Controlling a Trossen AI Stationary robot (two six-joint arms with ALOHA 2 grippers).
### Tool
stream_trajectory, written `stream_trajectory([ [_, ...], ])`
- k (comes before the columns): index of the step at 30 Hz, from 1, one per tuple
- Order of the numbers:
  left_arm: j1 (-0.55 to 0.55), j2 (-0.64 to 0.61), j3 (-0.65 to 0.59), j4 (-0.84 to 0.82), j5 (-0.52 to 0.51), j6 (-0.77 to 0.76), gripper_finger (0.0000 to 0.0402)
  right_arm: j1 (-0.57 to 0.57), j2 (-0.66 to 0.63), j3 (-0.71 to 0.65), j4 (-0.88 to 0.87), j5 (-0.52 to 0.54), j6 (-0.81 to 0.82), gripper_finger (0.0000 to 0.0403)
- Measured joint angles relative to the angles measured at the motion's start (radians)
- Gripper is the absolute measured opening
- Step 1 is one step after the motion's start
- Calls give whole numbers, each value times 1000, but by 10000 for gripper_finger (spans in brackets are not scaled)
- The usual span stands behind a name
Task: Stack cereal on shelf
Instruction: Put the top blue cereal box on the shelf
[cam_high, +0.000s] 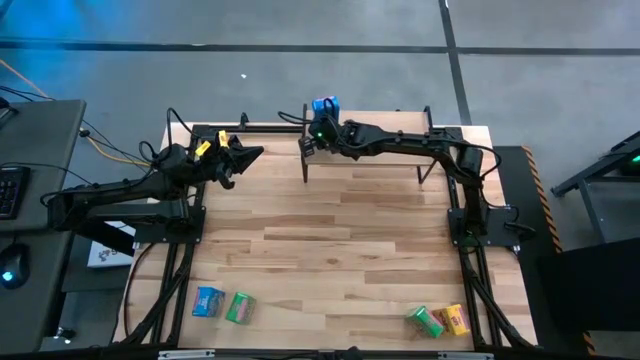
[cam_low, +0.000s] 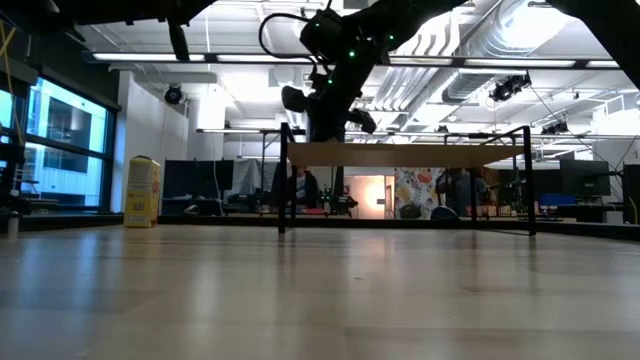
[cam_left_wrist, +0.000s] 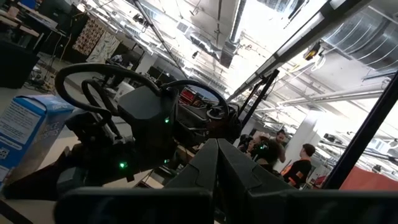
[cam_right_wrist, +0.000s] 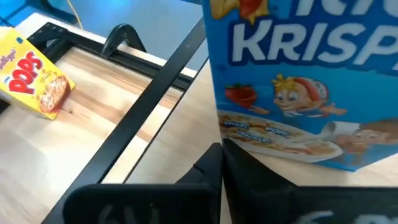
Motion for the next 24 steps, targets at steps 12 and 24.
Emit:
stream_trajectory([
  [12, 0, 0, 0, 0, 0, 0, 0, -1, 0, 1, 42, 13, -3, 0],
  [24, 0, 0, 0, 0, 0, 0, 0, -1, 0, 1, 73, 25, -24, 0],
])
